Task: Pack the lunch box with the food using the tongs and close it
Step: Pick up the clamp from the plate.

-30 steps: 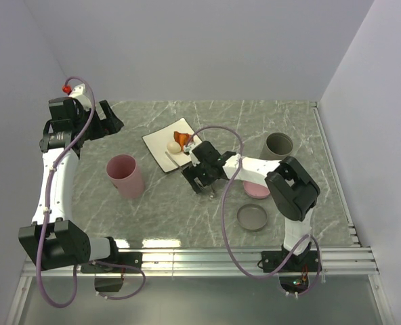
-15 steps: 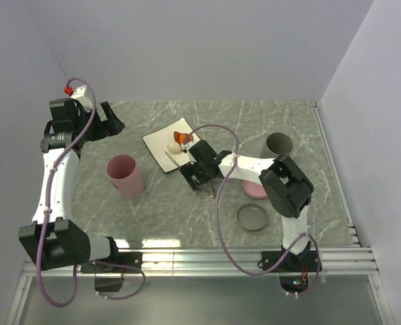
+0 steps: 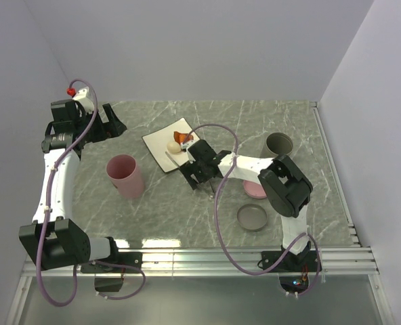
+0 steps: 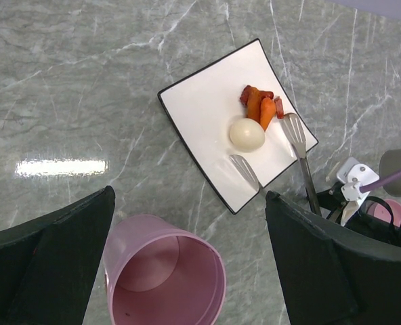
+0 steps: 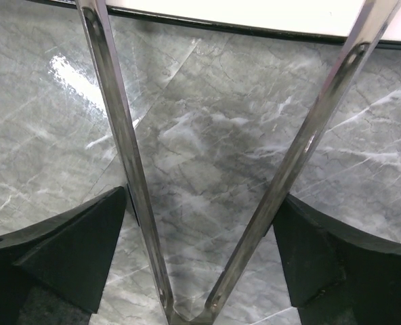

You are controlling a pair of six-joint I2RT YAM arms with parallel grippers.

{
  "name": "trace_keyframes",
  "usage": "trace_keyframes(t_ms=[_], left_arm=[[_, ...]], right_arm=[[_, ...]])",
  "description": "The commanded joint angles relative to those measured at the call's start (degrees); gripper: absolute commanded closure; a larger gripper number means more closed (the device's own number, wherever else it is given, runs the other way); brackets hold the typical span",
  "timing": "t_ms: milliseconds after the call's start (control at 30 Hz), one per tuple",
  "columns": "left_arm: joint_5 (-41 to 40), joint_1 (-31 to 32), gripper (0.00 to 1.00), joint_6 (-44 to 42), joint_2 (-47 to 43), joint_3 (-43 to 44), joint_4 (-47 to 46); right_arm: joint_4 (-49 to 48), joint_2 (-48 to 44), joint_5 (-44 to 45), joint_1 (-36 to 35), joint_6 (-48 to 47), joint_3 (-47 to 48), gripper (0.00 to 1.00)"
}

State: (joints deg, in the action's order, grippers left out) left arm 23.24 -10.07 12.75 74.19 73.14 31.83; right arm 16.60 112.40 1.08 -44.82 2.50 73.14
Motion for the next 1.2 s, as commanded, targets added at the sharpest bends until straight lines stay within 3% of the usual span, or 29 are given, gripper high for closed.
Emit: trace_keyframes(t_ms=[0, 1167], left_arm=[[1.54, -0.13, 0.01, -1.06, -0.98, 0.07, -1.51], [3.56, -0.04, 0.01, -1.68, 0.07, 1.39, -0.46]], right_arm=[[-0.69, -1.65, 0.94, -0.36, 0.22, -1.33, 0.09], [-2.10, 2.74, 1.65, -0.09, -0.13, 2.00, 0.09]])
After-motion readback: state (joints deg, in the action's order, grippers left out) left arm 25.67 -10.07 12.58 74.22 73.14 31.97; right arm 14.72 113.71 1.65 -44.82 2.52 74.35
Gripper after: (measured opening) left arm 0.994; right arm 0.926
